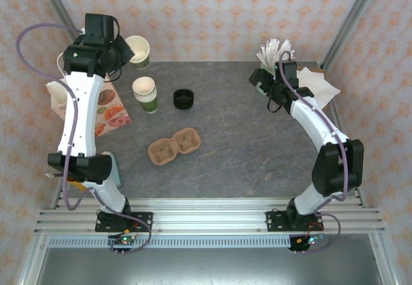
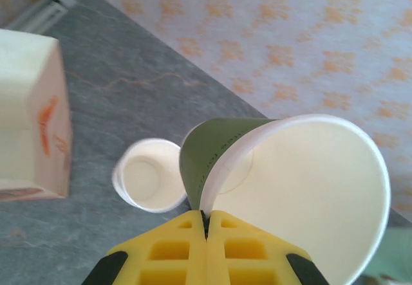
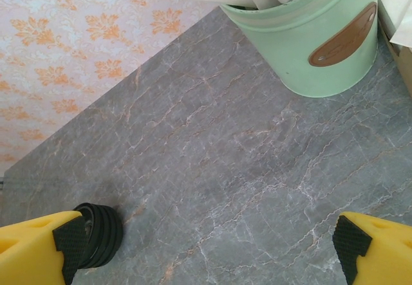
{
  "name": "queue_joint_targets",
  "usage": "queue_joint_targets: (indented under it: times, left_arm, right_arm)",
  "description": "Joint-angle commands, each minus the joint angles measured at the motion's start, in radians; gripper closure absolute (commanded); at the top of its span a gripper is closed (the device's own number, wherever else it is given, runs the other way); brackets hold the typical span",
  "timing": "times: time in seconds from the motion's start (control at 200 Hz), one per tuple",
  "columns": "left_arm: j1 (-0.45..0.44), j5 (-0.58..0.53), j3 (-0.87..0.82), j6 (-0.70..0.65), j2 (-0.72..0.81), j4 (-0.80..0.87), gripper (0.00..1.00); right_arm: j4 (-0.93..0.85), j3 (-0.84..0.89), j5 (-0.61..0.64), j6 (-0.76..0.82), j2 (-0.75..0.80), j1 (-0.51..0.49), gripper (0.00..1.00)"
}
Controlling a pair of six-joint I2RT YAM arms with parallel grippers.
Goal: Pack the takeout coffee
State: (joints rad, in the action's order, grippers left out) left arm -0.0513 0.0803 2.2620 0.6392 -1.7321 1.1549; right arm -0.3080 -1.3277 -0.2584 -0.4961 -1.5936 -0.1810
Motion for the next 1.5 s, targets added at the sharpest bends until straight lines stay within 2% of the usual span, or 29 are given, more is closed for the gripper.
queue_joint_targets:
  times: [0.0,0.095,0.19,0.23,0.315,0.39,0.49,0.691,0.951,1.121,1.246,1.416,1.466,1.496]
  left_arm:
    - [-0.106,0.137,-0.028,0.001,-0.038,0.008,1.0]
    - [-0.236,0.246,-0.082,0.005,-0.085,-0.039,1.0]
    - [-0.366,0.292,-0.13,-0.036,-0.156,-0.094,1.0]
    - [-0.413,0.296,-0.134,-0.067,-0.203,-0.105,1.0]
    - [-0.495,0.273,-0.12,-0.163,-0.303,-0.116,1.0]
    - [-0.533,0.264,-0.116,-0.216,-0.374,-0.132,1.0]
    - [-0.548,0.273,-0.094,-0.243,-0.454,-0.133,1.0]
    - [-0.571,0.199,-0.058,-0.308,-0.529,-0.076,1.0]
    - [-0.568,0.134,-0.079,-0.317,-0.483,-0.029,1.0]
    - [-0.56,0.122,-0.133,-0.336,-0.439,-0.001,1.0]
    - [-0.528,0.155,-0.159,-0.326,-0.42,0.003,1.0]
    - [-0.52,0.133,-0.131,-0.36,-0.414,0.054,0.96]
    - [-0.513,0.136,-0.134,-0.37,-0.413,0.064,0.91]
    - [-0.509,0.137,-0.138,-0.373,-0.411,0.067,0.8]
  right_arm:
    - [-0.018,-0.051,-0.008,0.016,0.006,-0.008,0.01]
    - [-0.03,-0.062,-0.017,0.006,-0.003,-0.006,0.01]
    - [-0.097,-0.076,0.057,-0.051,-0.015,0.007,0.01]
    - [-0.126,-0.077,0.067,-0.085,-0.025,0.026,0.01]
    - [-0.145,-0.063,0.01,-0.134,-0.046,0.073,0.01]
    - [-0.164,-0.059,-0.015,-0.126,-0.055,0.09,0.01]
    - [-0.195,-0.061,-0.015,-0.078,-0.053,0.091,0.01]
    - [-0.21,-0.035,-0.021,-0.053,-0.036,0.091,0.01]
    - [-0.165,-0.019,-0.091,-0.038,-0.045,0.089,0.01]
    - [-0.108,-0.033,-0.225,0.019,-0.068,0.073,0.01]
    - [-0.109,-0.061,-0.297,0.064,-0.097,0.047,0.01]
    - [-0.111,-0.079,-0.314,0.076,-0.115,0.02,0.01]
    - [-0.111,-0.079,-0.315,0.075,-0.118,0.018,0.01]
    - [-0.111,-0.08,-0.314,0.075,-0.118,0.018,0.01]
